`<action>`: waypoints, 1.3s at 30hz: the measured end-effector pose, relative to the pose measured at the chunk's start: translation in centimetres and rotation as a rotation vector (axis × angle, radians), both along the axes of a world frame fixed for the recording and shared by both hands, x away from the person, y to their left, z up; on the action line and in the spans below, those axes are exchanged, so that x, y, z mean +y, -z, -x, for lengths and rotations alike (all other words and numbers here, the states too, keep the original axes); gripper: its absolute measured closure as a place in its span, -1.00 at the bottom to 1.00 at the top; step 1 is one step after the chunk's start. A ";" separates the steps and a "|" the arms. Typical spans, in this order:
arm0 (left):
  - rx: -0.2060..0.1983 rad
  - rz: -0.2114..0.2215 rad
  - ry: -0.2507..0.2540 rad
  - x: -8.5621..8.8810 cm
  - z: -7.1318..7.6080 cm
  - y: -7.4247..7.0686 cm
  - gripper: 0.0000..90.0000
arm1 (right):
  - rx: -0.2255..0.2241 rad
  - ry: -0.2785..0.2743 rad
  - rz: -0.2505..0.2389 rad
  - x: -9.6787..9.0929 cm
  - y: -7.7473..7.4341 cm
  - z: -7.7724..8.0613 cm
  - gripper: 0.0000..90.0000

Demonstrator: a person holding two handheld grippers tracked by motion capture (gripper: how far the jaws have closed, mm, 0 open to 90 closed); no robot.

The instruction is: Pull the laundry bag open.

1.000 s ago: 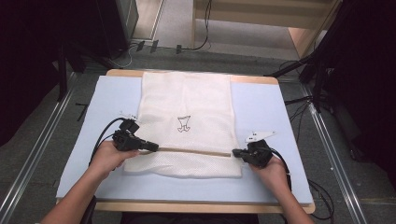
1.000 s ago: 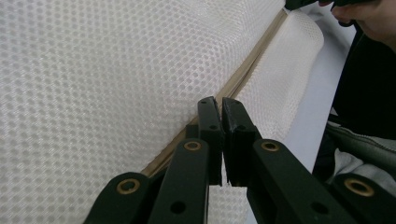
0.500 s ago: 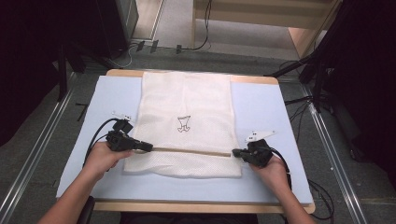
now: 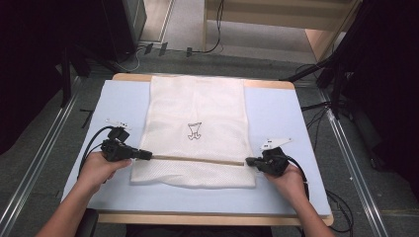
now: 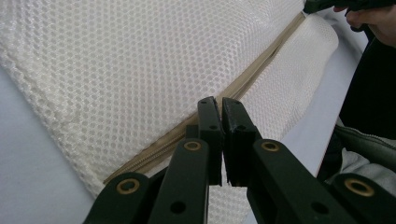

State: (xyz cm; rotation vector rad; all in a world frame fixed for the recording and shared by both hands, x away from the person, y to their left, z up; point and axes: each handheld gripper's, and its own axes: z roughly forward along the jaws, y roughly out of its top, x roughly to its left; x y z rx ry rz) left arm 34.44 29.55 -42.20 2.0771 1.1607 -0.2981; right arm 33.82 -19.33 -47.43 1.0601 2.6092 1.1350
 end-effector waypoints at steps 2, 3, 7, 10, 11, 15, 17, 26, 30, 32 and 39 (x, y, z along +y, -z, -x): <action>0.000 -0.001 -0.005 0.1 0.1 0.0 0.97 | -0.004 -0.001 -0.001 0.0 0.0 0.0 1.00; -0.002 -0.006 -0.004 0.3 0.1 0.0 0.97 | -0.005 -0.003 0.001 0.0 0.0 0.0 1.00; -0.004 0.004 -0.026 0.7 0.2 0.0 0.97 | -0.003 -0.010 0.000 0.0 0.0 -0.1 1.00; -0.008 -0.004 -0.024 1.0 0.3 0.0 0.97 | 0.002 -0.013 0.000 0.0 0.0 -0.2 1.00; -0.008 -0.002 -0.029 1.1 0.3 0.0 0.97 | 0.003 -0.011 -0.002 0.0 0.0 -0.2 1.00; -0.009 -0.003 -0.045 1.6 0.4 -0.1 0.97 | 0.005 -0.014 -0.002 -0.1 0.0 -0.3 1.00; -0.017 -0.010 -0.043 1.9 0.5 -0.1 0.97 | 0.009 -0.014 -0.004 -0.1 0.0 -0.3 1.00; -0.022 -0.017 -0.072 3.7 0.9 0.0 0.97 | 0.014 -0.011 -0.004 0.0 0.0 -0.4 1.00; -0.013 -0.008 -0.099 5.1 1.0 0.2 0.97 | 0.008 -0.017 0.000 0.0 0.0 -0.4 1.00; -0.009 -0.001 -0.108 5.5 1.1 0.3 0.97 | 0.009 -0.016 0.000 0.0 0.0 -0.4 1.00; -0.020 -0.024 -0.106 5.7 1.2 0.3 0.97 | 0.003 -0.016 -0.001 0.1 0.0 -0.4 1.00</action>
